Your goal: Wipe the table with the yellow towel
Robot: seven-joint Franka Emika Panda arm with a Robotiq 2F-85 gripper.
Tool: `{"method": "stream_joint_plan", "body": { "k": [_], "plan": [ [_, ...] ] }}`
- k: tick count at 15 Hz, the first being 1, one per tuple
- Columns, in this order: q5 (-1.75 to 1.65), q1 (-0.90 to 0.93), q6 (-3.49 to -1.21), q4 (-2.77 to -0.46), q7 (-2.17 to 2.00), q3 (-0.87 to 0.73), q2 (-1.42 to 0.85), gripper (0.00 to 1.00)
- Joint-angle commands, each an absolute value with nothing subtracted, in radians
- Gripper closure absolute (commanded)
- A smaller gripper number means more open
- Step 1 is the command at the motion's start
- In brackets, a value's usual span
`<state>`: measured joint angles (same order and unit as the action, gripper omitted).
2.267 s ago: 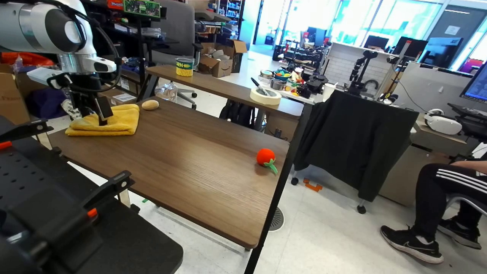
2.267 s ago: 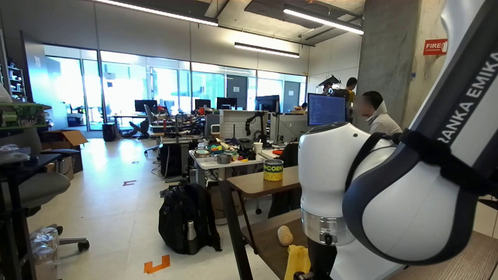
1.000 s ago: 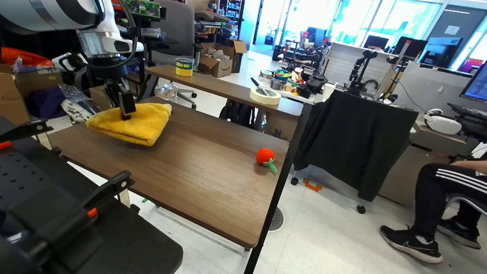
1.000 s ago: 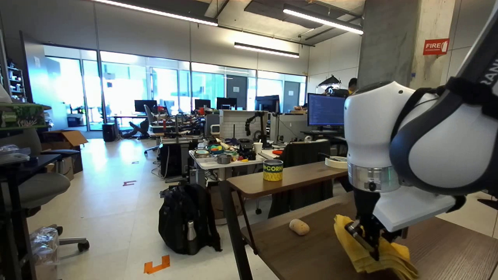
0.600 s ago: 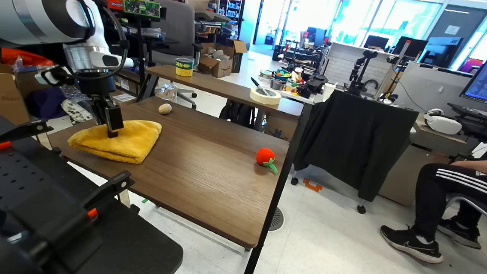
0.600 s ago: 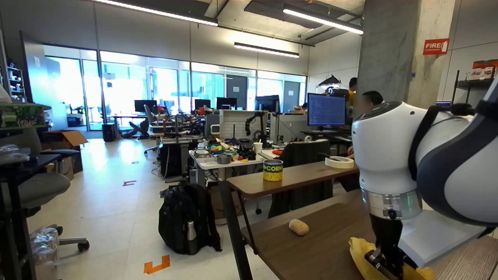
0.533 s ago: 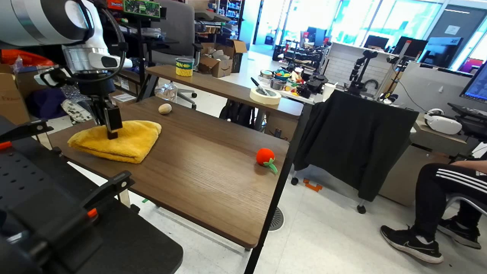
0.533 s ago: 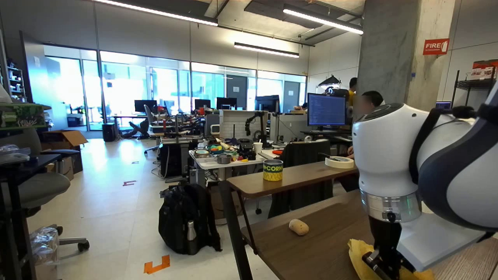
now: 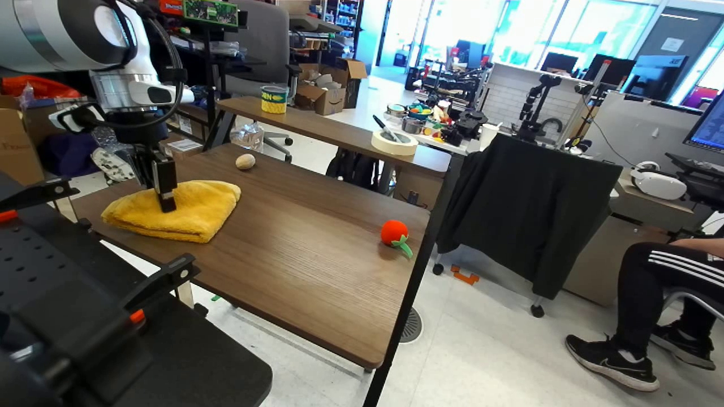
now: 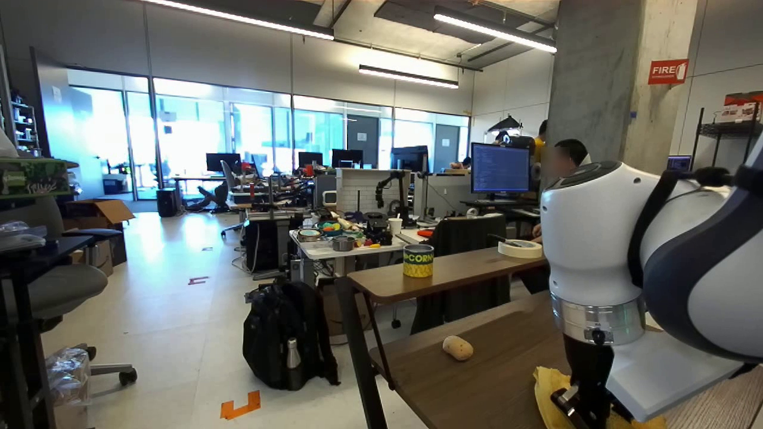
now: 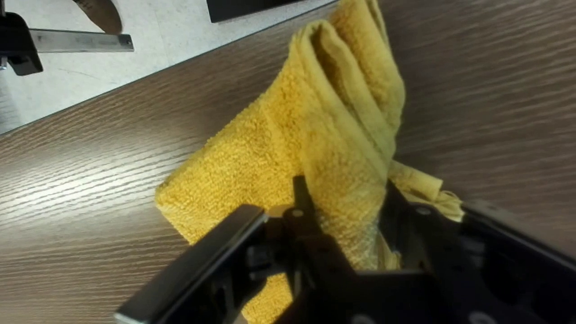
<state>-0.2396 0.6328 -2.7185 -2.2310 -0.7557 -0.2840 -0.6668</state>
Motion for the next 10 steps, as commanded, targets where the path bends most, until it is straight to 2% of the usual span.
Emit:
{"method": "stream_joint_plan", "body": {
  "k": [1,6,7,10],
  "plan": [
    [-0.263,0.631,-2.740,-2.245,-0.769,-0.281,-0.644,0.45],
    [-0.261,0.645,-2.826,-2.299,-0.781,-0.300,-0.567,0.03],
    [-0.262,0.651,-2.824,-2.298,-0.787,-0.310,-0.566,0.00],
    [-0.254,0.636,-2.793,-2.262,-0.784,-0.302,-0.597,0.00]
  ]
}}
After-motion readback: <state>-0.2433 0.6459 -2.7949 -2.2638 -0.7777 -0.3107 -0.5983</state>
